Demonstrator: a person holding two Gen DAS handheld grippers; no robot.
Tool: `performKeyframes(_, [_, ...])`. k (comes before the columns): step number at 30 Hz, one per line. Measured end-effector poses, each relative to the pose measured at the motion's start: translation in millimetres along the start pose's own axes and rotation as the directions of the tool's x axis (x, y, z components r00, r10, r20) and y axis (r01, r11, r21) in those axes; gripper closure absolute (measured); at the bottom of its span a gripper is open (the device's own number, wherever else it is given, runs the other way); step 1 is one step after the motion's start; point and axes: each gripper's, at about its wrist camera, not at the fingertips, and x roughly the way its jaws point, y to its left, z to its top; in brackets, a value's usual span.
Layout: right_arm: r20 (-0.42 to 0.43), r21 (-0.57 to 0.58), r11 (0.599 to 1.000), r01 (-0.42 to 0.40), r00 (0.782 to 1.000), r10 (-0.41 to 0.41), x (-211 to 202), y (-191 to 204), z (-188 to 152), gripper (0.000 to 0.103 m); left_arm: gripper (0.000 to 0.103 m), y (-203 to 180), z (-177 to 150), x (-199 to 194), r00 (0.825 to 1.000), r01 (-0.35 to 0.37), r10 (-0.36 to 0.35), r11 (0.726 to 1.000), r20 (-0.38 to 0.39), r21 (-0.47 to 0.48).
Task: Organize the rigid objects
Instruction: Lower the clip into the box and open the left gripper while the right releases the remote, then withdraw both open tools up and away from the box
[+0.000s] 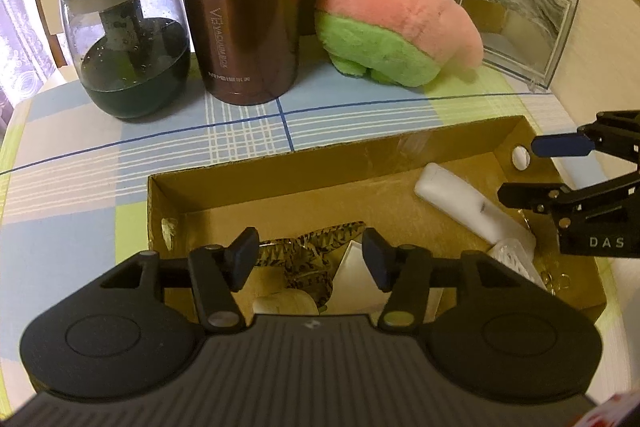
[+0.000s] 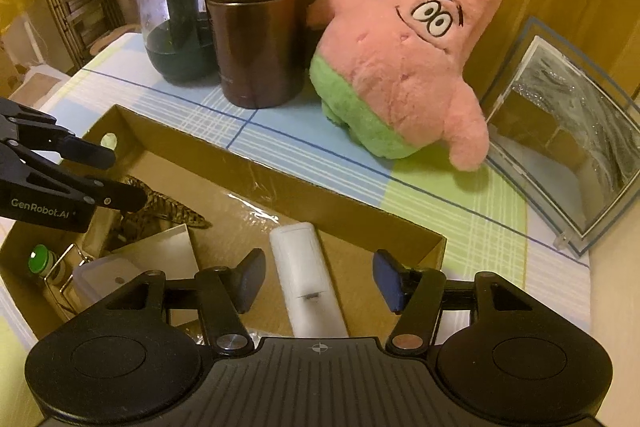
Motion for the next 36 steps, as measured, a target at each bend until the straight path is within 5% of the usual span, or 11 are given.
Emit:
performKeyframes(6, [-0.007, 0.01, 1.0, -0.008, 1.0, 0.008, -1, 0, -1, 0.044, 0.033, -3, 0, -5, 1.0, -0.004, 0.004, 1.0, 0.006, 0.018])
performKeyframes(15, [-0.031, 0.021, 1.0, -0.021, 0.999, 0.021, -4, 1, -4, 0.023, 0.01, -4, -1, -12, 0.999, -0.03, 0.03, 0.999, 0.022, 0.032])
performKeyframes(22, [-0.032, 0.07, 0.997, -0.013, 0.999, 0.015, -7, -3, -10, 0.002, 0.005, -3, -3, -19, 0.999, -0.035, 0.035, 0.999, 0.028, 0.026])
performKeyframes(36, [-0.007, 0.219, 0.976, 0.001, 1.0, 0.001, -35, -10, -23, 0.002, 0.002, 3, -17, -45, 0.997, -0.038, 0.04, 0.999, 0.065, -0.029])
